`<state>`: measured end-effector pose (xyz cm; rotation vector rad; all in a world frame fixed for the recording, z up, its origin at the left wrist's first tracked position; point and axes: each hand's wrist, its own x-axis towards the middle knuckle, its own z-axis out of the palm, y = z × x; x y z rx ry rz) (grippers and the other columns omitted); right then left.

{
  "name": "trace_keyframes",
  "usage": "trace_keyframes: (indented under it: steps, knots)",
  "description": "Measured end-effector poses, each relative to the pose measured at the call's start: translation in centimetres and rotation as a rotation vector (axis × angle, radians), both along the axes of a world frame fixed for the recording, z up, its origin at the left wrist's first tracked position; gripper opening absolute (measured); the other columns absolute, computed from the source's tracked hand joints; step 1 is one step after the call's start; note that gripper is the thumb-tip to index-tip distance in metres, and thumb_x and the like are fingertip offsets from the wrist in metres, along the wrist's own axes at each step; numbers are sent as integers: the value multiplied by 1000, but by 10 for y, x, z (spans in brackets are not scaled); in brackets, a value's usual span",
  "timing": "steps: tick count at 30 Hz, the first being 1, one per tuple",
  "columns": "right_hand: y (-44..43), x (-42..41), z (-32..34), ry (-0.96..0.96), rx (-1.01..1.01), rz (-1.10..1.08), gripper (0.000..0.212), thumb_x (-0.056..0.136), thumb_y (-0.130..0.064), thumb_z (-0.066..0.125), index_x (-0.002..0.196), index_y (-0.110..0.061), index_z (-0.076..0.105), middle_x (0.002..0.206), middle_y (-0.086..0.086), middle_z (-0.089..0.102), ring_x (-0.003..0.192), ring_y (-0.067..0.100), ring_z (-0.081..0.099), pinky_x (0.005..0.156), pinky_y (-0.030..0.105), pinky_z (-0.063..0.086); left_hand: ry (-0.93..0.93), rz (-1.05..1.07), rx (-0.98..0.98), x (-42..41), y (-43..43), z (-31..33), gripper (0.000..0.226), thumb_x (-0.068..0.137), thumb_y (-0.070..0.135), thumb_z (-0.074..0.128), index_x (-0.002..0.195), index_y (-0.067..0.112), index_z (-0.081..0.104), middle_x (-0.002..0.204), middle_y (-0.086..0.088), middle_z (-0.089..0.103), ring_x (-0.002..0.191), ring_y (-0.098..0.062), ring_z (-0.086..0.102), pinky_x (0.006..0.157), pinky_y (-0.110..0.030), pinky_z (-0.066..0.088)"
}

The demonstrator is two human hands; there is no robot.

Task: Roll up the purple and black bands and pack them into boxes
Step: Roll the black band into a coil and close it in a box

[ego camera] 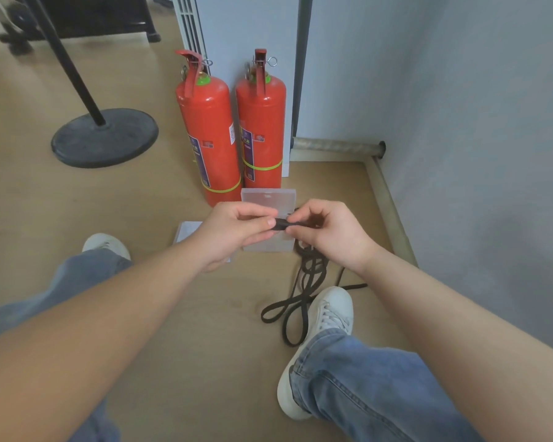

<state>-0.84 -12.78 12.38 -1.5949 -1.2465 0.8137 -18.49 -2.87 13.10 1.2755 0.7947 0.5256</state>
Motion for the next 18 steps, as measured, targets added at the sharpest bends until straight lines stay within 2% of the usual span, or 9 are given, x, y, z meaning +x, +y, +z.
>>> trace_keyframes:
  steps: [3,7,9,11,13,15,18]
  knots:
    - [-2,-1,0,-41,-18,2,21,81,-14,86,81,-30,73,76,-4,71,63,10,60,67,24,52,1,71,-113,2,0,3,24,86,-10,68,99,10,72,101,-10,74,84,-13,75,74,-20,59]
    - [-3,-6,-1,-119,34,-18,24,84,-10,82,87,-31,72,84,-12,75,75,2,68,79,22,56,14,73,-157,2,-1,5,18,87,-8,69,100,5,71,97,-13,75,82,-17,76,69,-19,59]
    - [-4,-7,1,-104,41,-33,23,86,-8,80,87,-30,73,82,-13,75,74,1,69,78,22,56,95,3,36,-2,1,4,17,88,-1,72,102,8,73,98,-12,76,87,-19,77,74,-23,61]
    - [-4,-7,2,-133,26,-33,22,87,-10,79,83,-31,74,76,-13,74,69,2,67,74,23,55,277,-89,414,-6,5,3,16,87,12,77,103,15,78,94,-2,78,85,-12,76,76,-25,61]
    - [-5,-6,3,-168,7,-23,25,87,-12,78,80,-36,73,75,-13,74,69,4,67,74,26,56,390,-142,714,-7,5,5,15,84,22,80,99,22,81,89,10,78,80,3,71,76,-13,55]
    - [-6,-6,4,-194,-1,-5,26,88,-14,78,79,-38,72,76,-12,74,70,5,67,74,27,57,422,-182,841,-8,4,8,15,80,26,83,96,25,82,86,14,78,80,10,68,73,-4,49]
    - [-5,-9,7,-219,-6,14,23,88,-14,78,80,-35,74,75,-11,73,68,5,65,72,25,54,449,-198,790,-7,6,7,16,75,29,87,90,26,83,82,13,78,75,7,70,76,-19,58]
